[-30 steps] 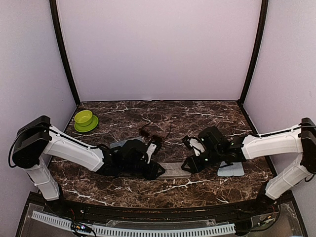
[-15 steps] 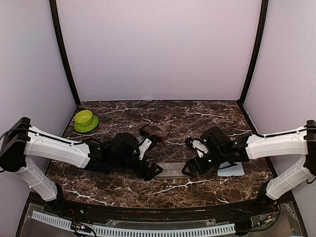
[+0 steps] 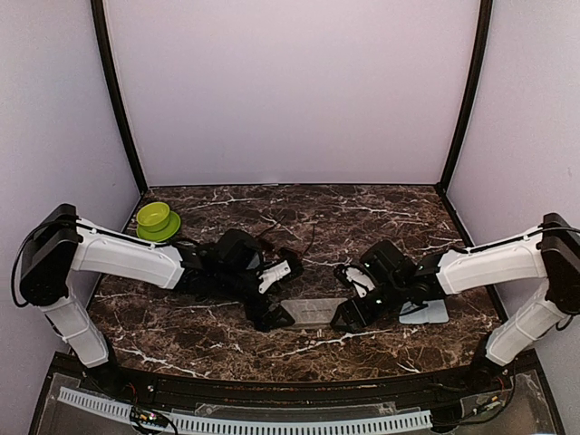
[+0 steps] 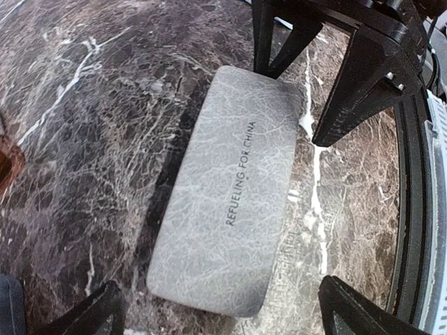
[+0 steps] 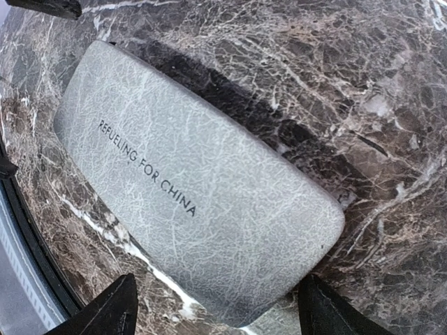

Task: Organize the sunglasses
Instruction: Close the case with sunglasses at the center of the board, then move the case with sunglasses to the center of the board.

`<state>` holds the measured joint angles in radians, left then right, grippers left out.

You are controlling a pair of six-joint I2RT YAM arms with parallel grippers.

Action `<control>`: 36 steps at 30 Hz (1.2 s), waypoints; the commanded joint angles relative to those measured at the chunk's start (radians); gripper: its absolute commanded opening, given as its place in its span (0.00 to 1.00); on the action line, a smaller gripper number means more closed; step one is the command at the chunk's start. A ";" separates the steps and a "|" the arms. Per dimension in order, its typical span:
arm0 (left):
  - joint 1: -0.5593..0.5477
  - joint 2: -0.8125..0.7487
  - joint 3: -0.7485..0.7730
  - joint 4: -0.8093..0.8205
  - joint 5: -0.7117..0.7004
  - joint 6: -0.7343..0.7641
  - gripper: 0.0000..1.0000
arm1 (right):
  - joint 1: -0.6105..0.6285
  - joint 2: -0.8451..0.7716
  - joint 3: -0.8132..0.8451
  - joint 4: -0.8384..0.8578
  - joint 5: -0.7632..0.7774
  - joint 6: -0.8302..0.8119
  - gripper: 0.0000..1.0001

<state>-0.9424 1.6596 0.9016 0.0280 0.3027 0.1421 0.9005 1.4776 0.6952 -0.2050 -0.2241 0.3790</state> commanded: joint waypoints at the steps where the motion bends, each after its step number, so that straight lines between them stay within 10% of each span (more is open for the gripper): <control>1: -0.002 0.075 0.087 -0.108 0.045 0.161 0.99 | 0.009 0.021 -0.009 0.052 -0.010 0.005 0.79; 10: -0.002 0.167 0.140 -0.108 -0.058 0.205 0.98 | 0.035 0.057 0.013 0.045 0.043 0.012 0.74; 36: 0.043 0.435 0.542 -0.312 0.122 0.353 0.53 | -0.027 -0.184 0.026 -0.184 0.209 -0.002 0.81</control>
<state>-0.9291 2.0552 1.3376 -0.2371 0.3740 0.4412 0.9085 1.3758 0.7029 -0.3389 -0.0574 0.3794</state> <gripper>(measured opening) 0.721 0.808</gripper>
